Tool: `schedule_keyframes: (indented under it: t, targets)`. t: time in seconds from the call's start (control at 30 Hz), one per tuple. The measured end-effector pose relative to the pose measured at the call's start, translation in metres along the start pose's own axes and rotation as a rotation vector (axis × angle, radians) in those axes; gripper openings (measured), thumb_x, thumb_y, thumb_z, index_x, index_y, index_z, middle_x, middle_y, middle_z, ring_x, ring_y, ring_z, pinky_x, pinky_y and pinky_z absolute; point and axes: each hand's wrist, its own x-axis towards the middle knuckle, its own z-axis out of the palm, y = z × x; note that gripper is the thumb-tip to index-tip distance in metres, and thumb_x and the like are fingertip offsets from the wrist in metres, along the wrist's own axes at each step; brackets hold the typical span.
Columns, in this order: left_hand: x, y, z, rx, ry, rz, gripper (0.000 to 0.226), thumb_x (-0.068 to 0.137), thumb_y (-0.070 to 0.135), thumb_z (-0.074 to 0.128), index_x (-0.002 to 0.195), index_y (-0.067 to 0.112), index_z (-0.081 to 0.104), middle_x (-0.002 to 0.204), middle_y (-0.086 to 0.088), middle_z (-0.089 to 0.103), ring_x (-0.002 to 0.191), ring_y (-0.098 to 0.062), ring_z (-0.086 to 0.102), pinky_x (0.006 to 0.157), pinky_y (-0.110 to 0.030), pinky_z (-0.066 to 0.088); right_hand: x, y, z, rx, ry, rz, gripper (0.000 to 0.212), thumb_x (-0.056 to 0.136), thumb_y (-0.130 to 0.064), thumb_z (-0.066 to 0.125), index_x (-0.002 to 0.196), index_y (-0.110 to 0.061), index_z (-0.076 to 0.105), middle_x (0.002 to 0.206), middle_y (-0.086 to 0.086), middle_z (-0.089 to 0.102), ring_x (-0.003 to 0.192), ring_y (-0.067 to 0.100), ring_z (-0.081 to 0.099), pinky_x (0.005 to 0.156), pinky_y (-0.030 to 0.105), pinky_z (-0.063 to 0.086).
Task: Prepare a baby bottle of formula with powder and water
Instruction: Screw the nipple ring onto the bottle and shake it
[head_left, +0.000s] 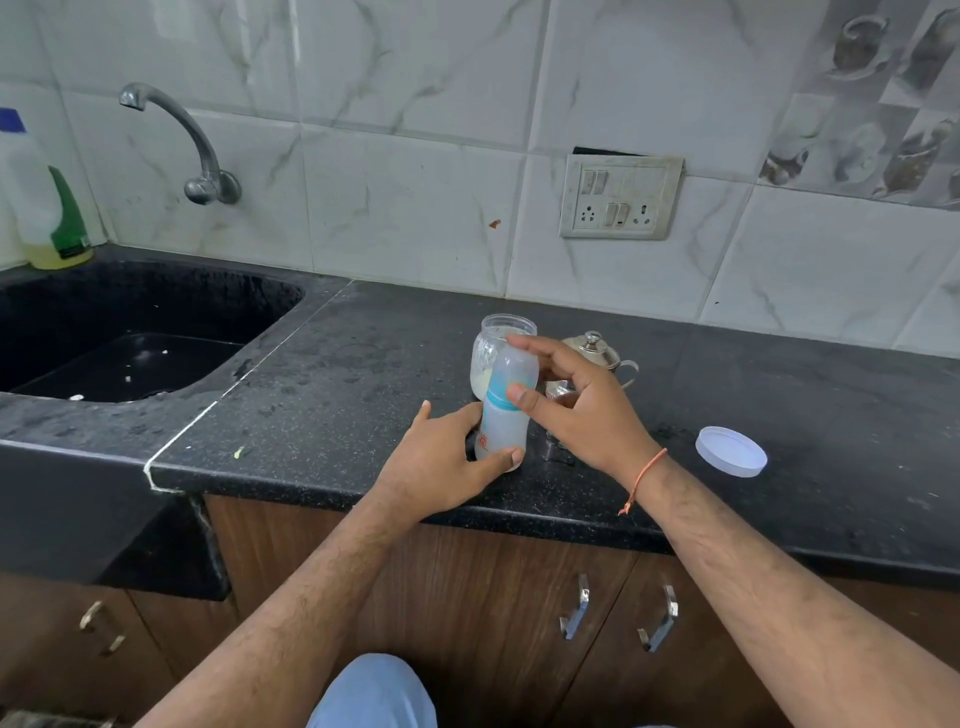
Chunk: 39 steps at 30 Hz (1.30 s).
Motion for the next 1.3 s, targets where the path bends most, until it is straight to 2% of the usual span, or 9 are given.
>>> schedule_keyframes:
  t: [0.3, 0.5, 0.67, 0.73, 0.87, 1.0, 1.1, 1.17, 1.3]
  targets:
    - [0.000, 0.000, 0.000, 0.028, -0.010, -0.001, 0.053, 0.101, 0.064, 0.060, 0.139, 0.027, 0.058, 0.088, 0.022, 0.064, 0.095, -0.009, 0.071, 0.137, -0.053, -0.003, 0.006, -0.001, -0.005, -0.192, 0.012, -0.047, 0.054, 0.087, -0.044, 0.082, 0.138, -0.048, 0.063, 0.128, -0.016, 0.071, 0.117, 0.006, 0.067, 0.087, 0.043, 0.062]
    - [0.000, -0.001, 0.003, 0.023, 0.017, 0.014, 0.051, 0.100, 0.063, 0.063, 0.134, 0.025, 0.060, 0.081, 0.021, 0.063, 0.083, -0.006, 0.066, 0.138, -0.048, -0.003, 0.001, -0.002, 0.003, -0.240, 0.076, -0.079, 0.055, 0.086, -0.046, 0.082, 0.137, -0.050, 0.061, 0.124, -0.012, 0.068, 0.113, 0.004, 0.068, 0.098, 0.037, 0.060]
    - [-0.002, -0.002, 0.003, -0.064, 0.026, 0.031, 0.052, 0.091, 0.067, 0.063, 0.131, 0.033, 0.064, 0.098, 0.017, 0.077, 0.099, -0.003, 0.072, 0.138, -0.050, -0.002, -0.016, -0.008, 0.020, -0.310, 0.077, -0.040, 0.068, 0.089, -0.053, 0.074, 0.148, -0.056, 0.038, 0.108, -0.010, 0.071, 0.092, 0.011, 0.067, 0.085, 0.040, 0.059]
    - [-0.003, -0.003, 0.001, -0.136, 0.013, 0.058, 0.057, 0.086, 0.055, 0.064, 0.140, 0.036, 0.061, 0.114, 0.024, 0.077, 0.112, 0.002, 0.070, 0.137, -0.058, 0.001, -0.024, -0.013, 0.035, -0.276, 0.048, 0.032, 0.091, 0.081, -0.057, 0.079, 0.151, -0.060, 0.021, 0.122, -0.009, 0.070, 0.101, 0.013, 0.070, 0.091, 0.037, 0.058]
    - [-0.007, -0.011, -0.012, -0.373, -0.072, 0.111, 0.108, 0.086, 0.049, 0.076, 0.174, 0.036, 0.015, 0.170, 0.025, 0.041, 0.162, -0.006, 0.035, 0.137, -0.060, -0.001, -0.020, -0.015, 0.043, -0.223, 0.099, 0.044, 0.098, 0.077, -0.051, 0.084, 0.149, -0.058, 0.018, 0.127, -0.010, 0.070, 0.107, 0.018, 0.072, 0.095, 0.041, 0.058]
    - [-0.014, -0.009, -0.018, -0.513, -0.082, 0.081, 0.101, 0.085, 0.041, 0.067, 0.173, 0.037, 0.017, 0.179, 0.019, 0.023, 0.169, -0.006, 0.010, 0.139, -0.053, 0.004, -0.019, -0.013, 0.030, -0.261, 0.035, 0.071, 0.104, 0.078, -0.040, 0.089, 0.153, -0.053, 0.018, 0.134, -0.010, 0.064, 0.112, 0.017, 0.070, 0.095, 0.039, 0.058]
    - [-0.016, -0.004, -0.019, -0.603, -0.018, 0.026, 0.082, 0.090, 0.030, 0.058, 0.163, 0.050, 0.026, 0.172, 0.024, 0.032, 0.167, -0.003, 0.016, 0.139, -0.048, 0.007, -0.017, -0.010, 0.010, 0.060, 0.258, 0.084, 0.096, 0.077, -0.023, 0.092, 0.144, -0.057, 0.032, 0.136, -0.014, 0.059, 0.114, 0.022, 0.070, 0.089, 0.053, 0.064]
    - [-0.015, -0.004, -0.018, -0.563, 0.010, 0.010, 0.076, 0.095, 0.028, 0.048, 0.166, 0.045, 0.028, 0.174, 0.019, 0.034, 0.167, -0.002, 0.015, 0.139, -0.045, 0.004, -0.019, -0.003, -0.003, 0.406, 0.521, 0.108, 0.087, 0.084, -0.013, 0.088, 0.143, -0.050, 0.035, 0.139, 0.003, 0.058, 0.117, 0.036, 0.070, 0.077, 0.061, 0.065]
    - [-0.016, 0.003, -0.009, -0.293, -0.018, 0.042, 0.065, 0.107, 0.020, 0.038, 0.172, 0.025, 0.031, 0.178, 0.010, 0.029, 0.164, 0.001, 0.006, 0.131, -0.021, -0.008, -0.031, -0.008, -0.008, 0.472, 0.267, 0.222, 0.084, 0.083, -0.009, 0.089, 0.142, -0.045, 0.041, 0.137, 0.009, 0.062, 0.113, 0.040, 0.073, 0.069, 0.062, 0.064]
